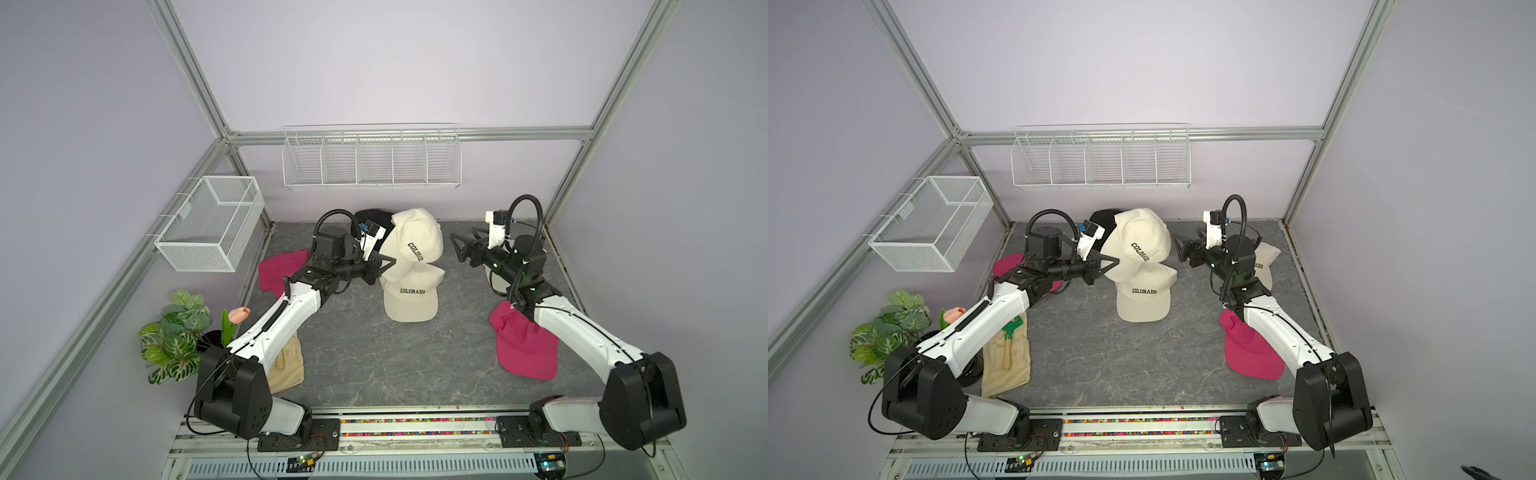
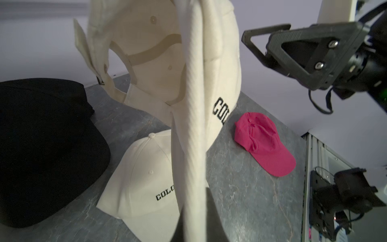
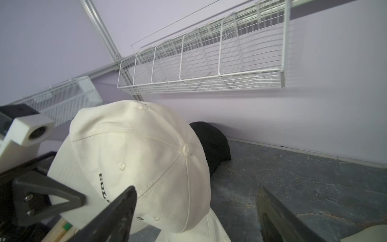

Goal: Stack the baseball caps by color
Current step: Place the baseball cap on the baseball cap.

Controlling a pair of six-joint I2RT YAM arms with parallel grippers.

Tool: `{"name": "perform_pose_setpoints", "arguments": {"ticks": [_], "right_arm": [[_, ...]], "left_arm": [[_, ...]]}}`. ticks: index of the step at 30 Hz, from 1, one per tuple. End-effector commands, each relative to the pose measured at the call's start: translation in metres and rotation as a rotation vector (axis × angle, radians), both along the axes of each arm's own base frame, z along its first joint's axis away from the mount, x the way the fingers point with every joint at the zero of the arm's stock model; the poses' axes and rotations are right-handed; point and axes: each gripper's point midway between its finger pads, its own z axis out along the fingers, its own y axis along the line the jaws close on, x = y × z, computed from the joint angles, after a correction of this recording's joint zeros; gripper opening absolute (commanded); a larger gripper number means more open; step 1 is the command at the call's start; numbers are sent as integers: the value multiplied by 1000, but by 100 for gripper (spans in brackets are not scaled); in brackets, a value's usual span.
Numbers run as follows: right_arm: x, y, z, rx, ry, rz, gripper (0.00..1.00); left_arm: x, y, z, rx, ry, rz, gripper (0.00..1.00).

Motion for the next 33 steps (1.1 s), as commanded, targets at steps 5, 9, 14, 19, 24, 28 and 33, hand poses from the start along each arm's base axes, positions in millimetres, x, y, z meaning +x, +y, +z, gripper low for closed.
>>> {"name": "perform_pose_setpoints", "arguments": {"ticks": [5,9,14,19,24,28,33], "right_arm": [[-60,24,-1,-129,-39,381,89],[-80,29,-2,-93,-22,528,89],[-87,33,-17,-70,78,628,89],[-66,30,-29,-78,109,545,89],[-74,39,-28,-47,93,648,89],[-100,50,-32,-27,89,807,89],[-116,58,-39,-58,54,881,89]], "left_arm": [[-46,11,-6,111,-27,-229,0],[-51,15,-2,126,-45,-236,0],[-55,14,13,82,-77,-252,0],[-62,9,24,36,-99,-301,0],[-68,6,26,9,-91,-332,0],[-64,6,24,13,-77,-323,0],[-59,3,23,7,-59,-326,0]]}}
